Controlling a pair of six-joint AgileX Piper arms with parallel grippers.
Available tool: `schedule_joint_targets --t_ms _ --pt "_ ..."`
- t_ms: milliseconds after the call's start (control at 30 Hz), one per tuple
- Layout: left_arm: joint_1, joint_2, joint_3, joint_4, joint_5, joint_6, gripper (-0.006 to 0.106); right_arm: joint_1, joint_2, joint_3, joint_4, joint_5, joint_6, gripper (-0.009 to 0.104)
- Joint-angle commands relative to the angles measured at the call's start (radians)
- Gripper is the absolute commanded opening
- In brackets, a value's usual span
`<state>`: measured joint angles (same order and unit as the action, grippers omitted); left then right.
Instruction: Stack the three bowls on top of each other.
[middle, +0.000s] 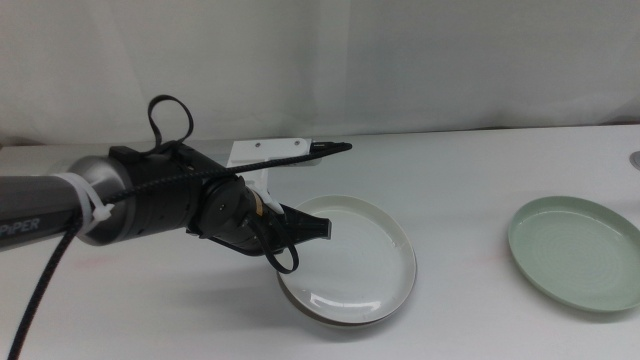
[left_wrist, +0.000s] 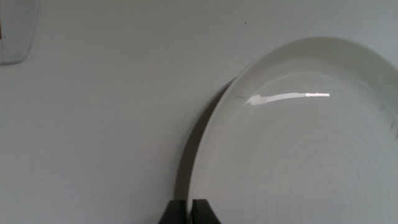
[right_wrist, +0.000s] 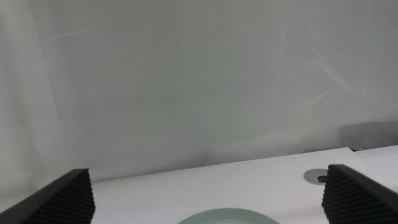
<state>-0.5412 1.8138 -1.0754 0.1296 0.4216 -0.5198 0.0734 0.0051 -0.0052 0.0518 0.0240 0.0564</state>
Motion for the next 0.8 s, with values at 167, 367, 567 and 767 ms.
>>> schedule_joint_targets --t_ms 167,367,567,767 --pt "0.003 0.033 0.002 -0.007 -0.02 -0.011 -0.003 -0.004 -0.004 0.04 -0.007 -0.005 -0.003 0.103" --pt "0.003 0.036 0.002 -0.007 -0.023 -0.011 0.035 -0.004 -0.004 0.04 -0.007 -0.005 -0.003 0.103" --pt "0.003 0.032 0.002 -0.007 -0.018 0.0 0.092 -0.004 -0.004 0.04 -0.007 -0.003 -0.003 0.103" --pt "0.012 -0.051 -0.016 0.045 -0.012 0.042 0.092 -0.004 -0.004 0.04 -0.007 -0.003 -0.003 0.103"
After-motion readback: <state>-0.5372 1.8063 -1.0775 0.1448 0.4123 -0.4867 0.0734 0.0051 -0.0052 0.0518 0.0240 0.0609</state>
